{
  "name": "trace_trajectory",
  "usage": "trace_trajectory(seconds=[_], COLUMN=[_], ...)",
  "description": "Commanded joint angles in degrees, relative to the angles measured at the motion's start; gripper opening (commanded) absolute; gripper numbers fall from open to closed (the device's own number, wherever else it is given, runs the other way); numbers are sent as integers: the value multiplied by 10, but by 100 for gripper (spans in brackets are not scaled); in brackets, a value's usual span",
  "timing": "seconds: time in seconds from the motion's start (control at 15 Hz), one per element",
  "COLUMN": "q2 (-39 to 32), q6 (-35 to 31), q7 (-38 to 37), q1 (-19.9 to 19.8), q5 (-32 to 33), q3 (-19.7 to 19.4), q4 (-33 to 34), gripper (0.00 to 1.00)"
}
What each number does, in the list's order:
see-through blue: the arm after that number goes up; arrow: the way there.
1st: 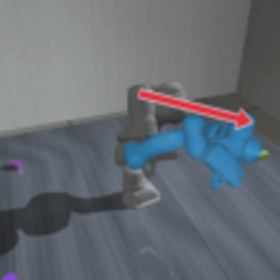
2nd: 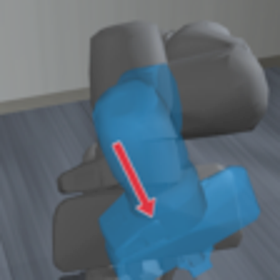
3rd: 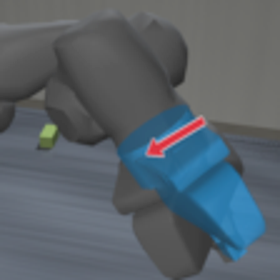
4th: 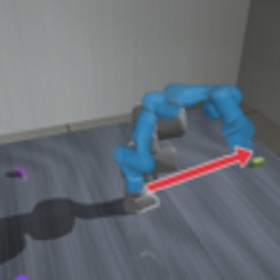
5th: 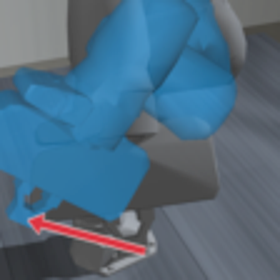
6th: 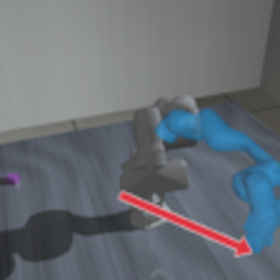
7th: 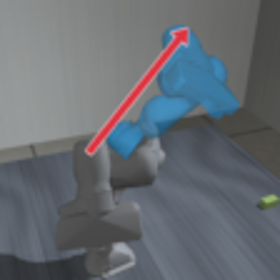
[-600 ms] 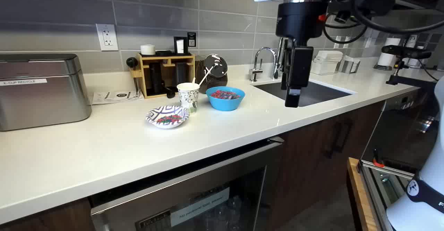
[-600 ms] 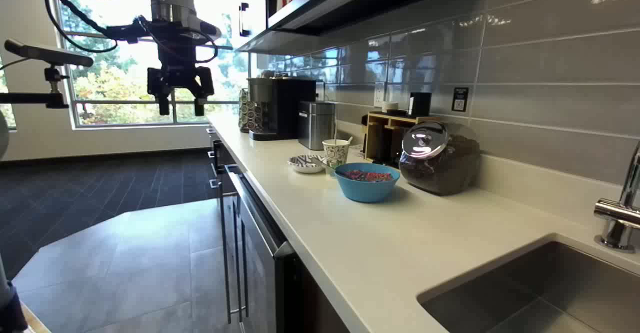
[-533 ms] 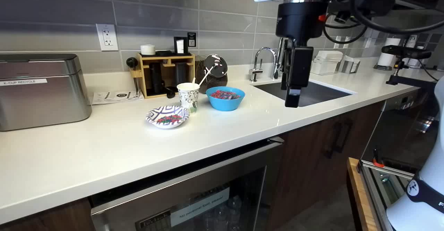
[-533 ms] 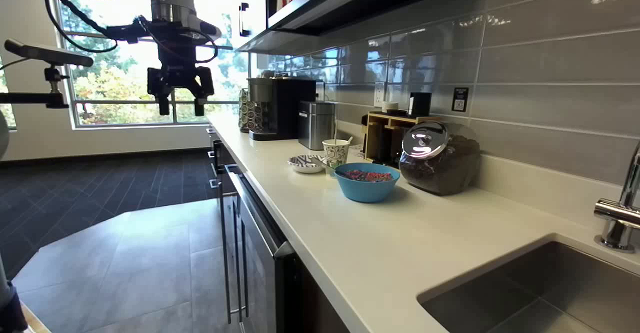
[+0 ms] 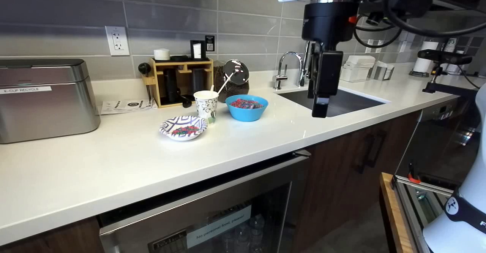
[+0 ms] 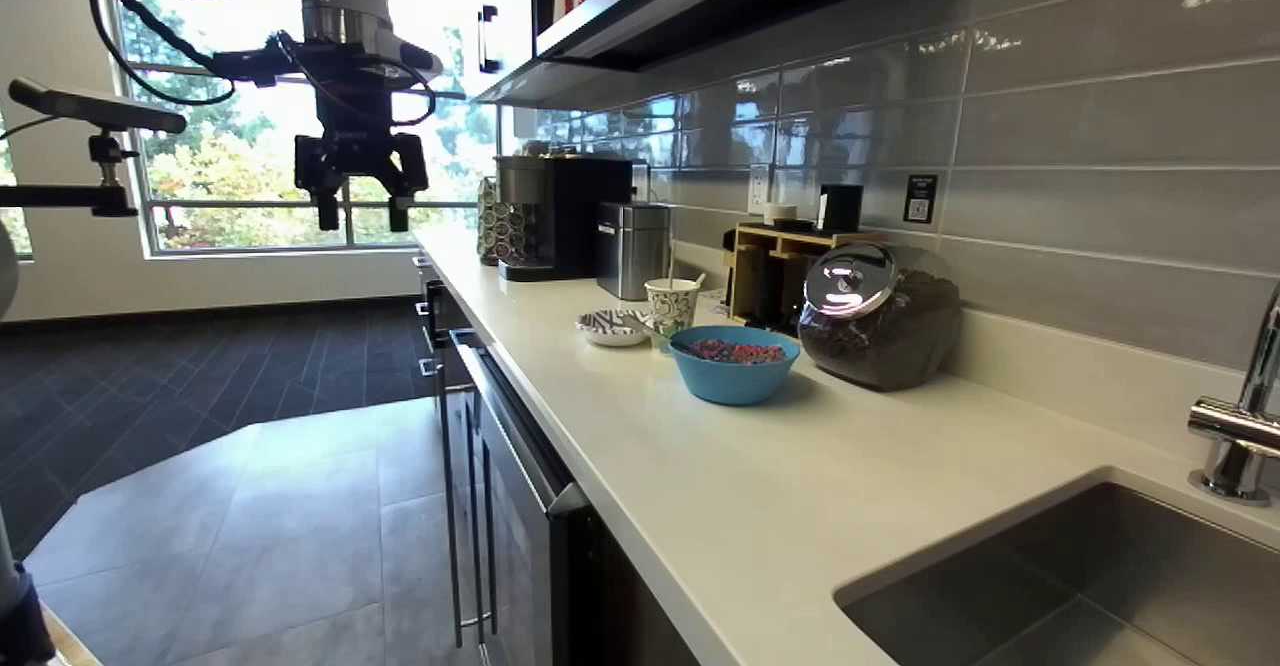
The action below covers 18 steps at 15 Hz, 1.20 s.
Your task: Move the chopstick to the bowl
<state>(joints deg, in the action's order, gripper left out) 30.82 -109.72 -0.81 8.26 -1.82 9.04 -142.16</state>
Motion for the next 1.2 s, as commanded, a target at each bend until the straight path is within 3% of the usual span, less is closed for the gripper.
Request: trace_trajectory(seconds=[0.0, 0.47, 0.73, 1.13], q2=[-7, -37, -71, -156], q6=[-33, -177, -266, -298], q7=[-8, -66, -103, -122], q1=[-13, -111, -159, -169], q5=[0, 20, 40, 8], q3=[-19, -81, -93, -119], q4=[2, 16, 44, 129], gripper=[100, 100, 100, 100])
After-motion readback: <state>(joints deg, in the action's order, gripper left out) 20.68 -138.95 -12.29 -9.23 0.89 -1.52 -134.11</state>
